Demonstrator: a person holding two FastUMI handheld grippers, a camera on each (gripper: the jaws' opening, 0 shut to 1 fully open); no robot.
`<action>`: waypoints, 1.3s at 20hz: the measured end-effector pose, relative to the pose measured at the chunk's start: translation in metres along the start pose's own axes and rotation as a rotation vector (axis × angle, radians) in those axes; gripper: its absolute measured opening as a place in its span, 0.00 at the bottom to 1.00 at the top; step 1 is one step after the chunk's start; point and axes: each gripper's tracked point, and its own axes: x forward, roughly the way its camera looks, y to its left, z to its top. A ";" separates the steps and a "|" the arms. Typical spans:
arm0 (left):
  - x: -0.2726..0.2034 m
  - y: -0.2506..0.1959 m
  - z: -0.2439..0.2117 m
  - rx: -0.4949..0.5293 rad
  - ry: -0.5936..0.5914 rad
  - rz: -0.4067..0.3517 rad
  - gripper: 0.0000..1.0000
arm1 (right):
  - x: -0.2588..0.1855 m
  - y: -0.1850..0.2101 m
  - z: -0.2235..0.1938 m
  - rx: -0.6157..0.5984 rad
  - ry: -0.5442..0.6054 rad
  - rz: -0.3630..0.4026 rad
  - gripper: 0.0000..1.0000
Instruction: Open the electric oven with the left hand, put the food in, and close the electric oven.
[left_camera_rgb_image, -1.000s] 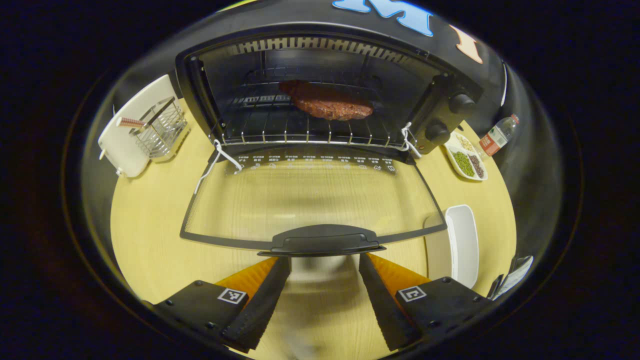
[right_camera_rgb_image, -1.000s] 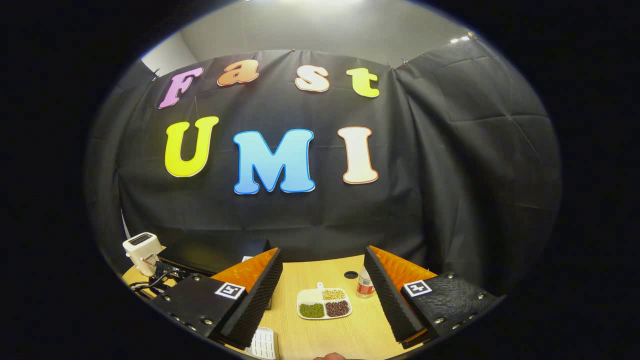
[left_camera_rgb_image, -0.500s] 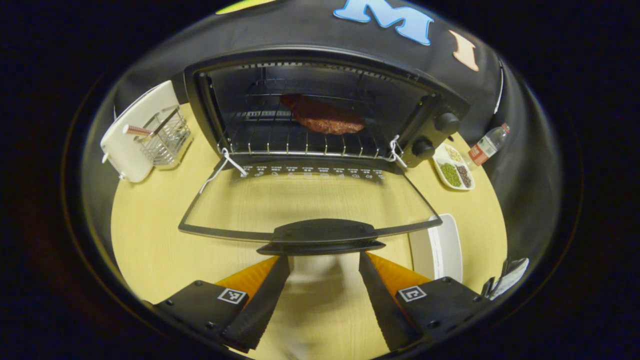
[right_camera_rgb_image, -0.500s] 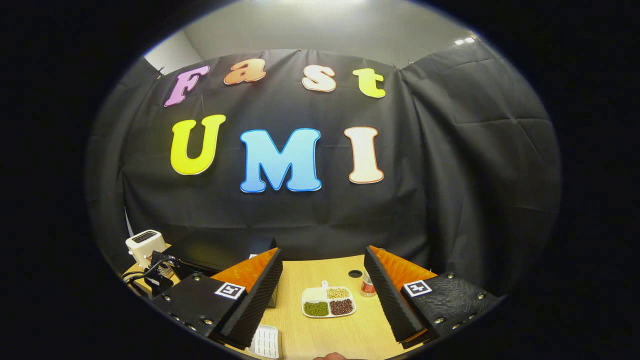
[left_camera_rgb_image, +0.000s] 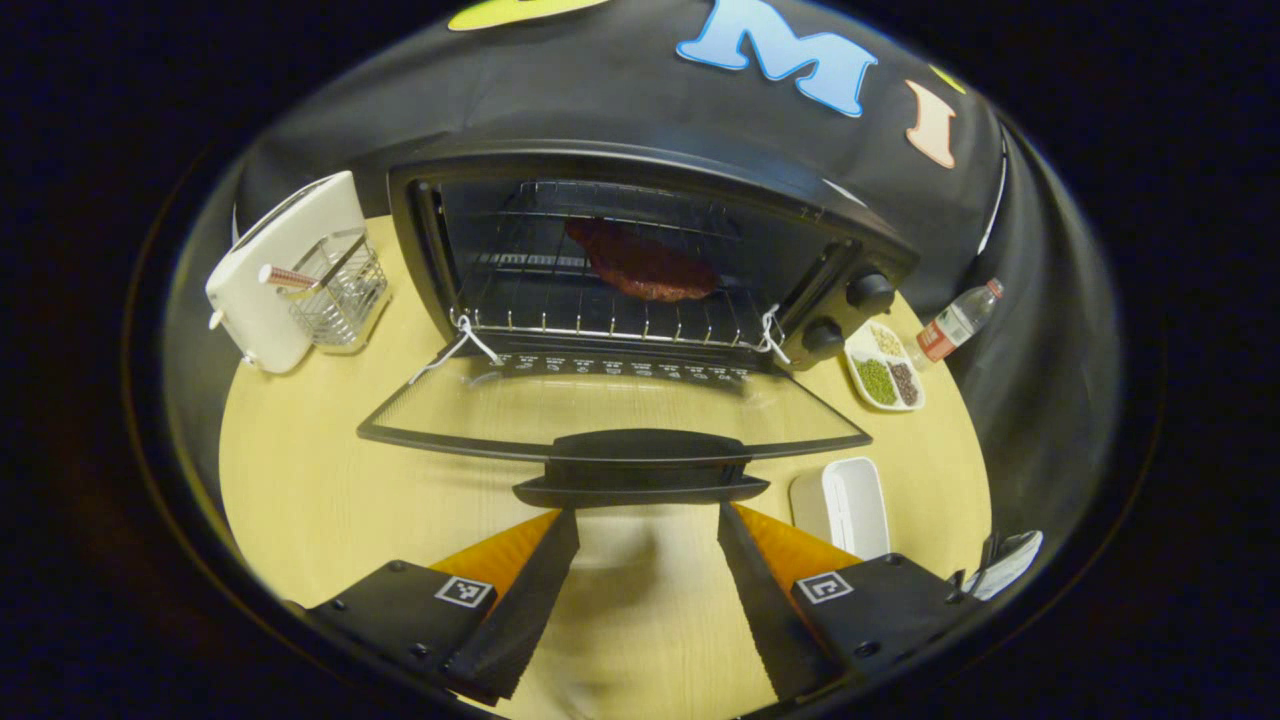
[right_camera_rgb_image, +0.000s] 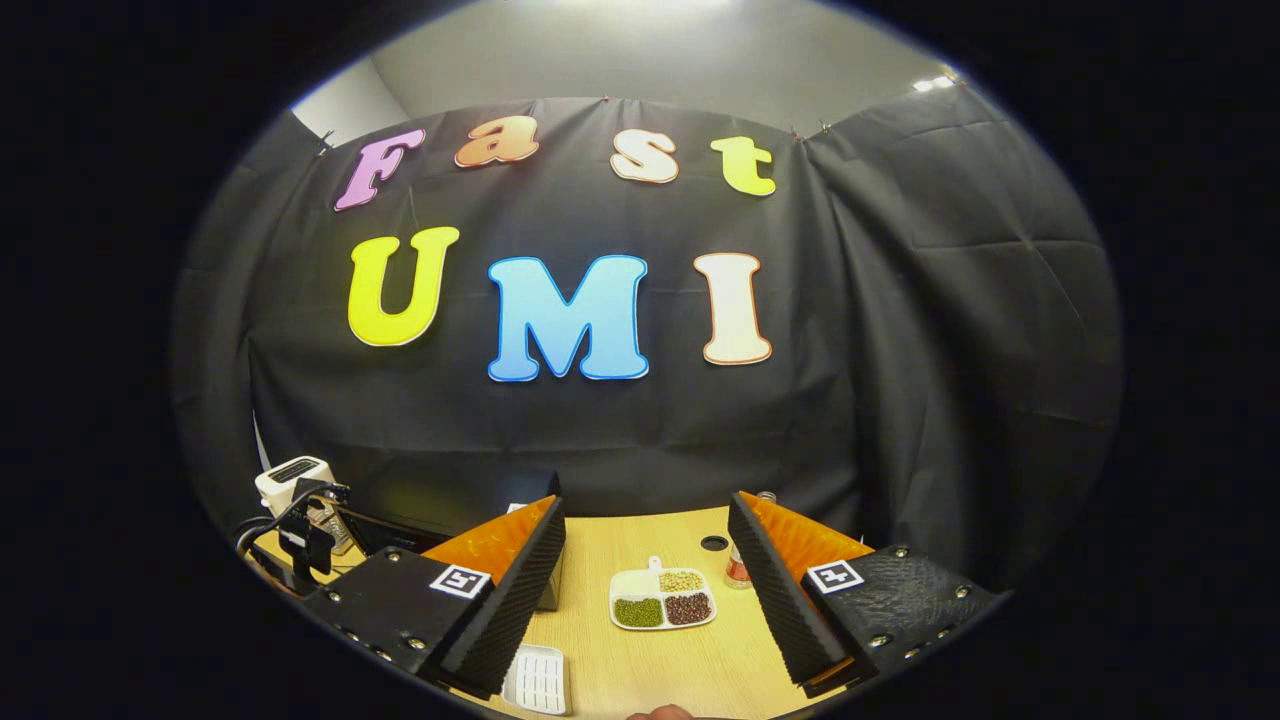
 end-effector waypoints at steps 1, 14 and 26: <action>-0.002 -0.001 0.001 -0.003 -0.005 -0.004 0.94 | -0.002 -0.001 -0.001 -0.004 0.000 -0.001 0.99; -0.027 -0.010 0.060 -0.064 -0.161 -0.016 0.95 | 0.001 -0.004 0.002 -0.013 -0.006 0.019 0.99; -0.057 -0.026 0.119 -0.071 -0.355 -0.002 0.97 | -0.003 -0.038 0.006 -0.015 -0.010 -0.024 0.99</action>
